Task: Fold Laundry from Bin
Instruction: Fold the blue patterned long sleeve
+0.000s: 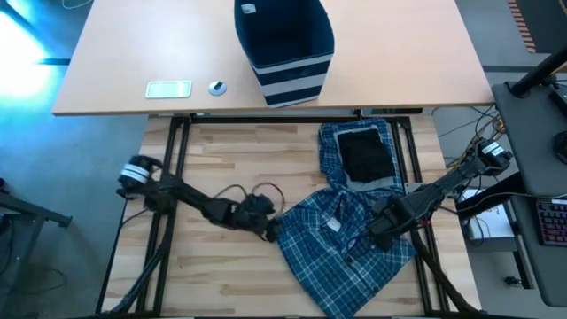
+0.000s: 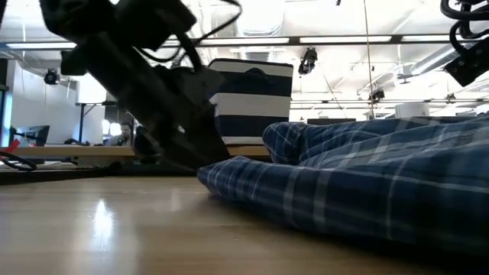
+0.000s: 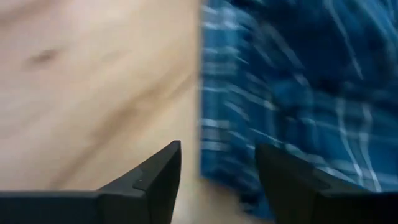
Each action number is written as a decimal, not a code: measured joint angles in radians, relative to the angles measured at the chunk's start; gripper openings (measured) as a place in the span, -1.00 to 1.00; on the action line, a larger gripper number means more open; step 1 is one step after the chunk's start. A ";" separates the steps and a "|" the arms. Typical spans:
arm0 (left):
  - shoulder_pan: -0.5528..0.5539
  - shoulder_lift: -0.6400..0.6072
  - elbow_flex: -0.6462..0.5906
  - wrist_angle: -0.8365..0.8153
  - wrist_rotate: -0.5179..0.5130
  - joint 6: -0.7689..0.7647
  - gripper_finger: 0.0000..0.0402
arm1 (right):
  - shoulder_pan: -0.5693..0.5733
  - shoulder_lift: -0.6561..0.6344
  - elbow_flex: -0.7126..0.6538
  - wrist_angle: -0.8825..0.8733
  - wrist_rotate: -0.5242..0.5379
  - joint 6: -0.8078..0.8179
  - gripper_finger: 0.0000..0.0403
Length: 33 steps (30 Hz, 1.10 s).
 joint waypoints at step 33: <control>-0.084 0.142 0.200 -0.548 -0.012 -0.051 -0.99 | -0.116 -0.009 -0.068 -0.005 0.152 -0.029 -0.95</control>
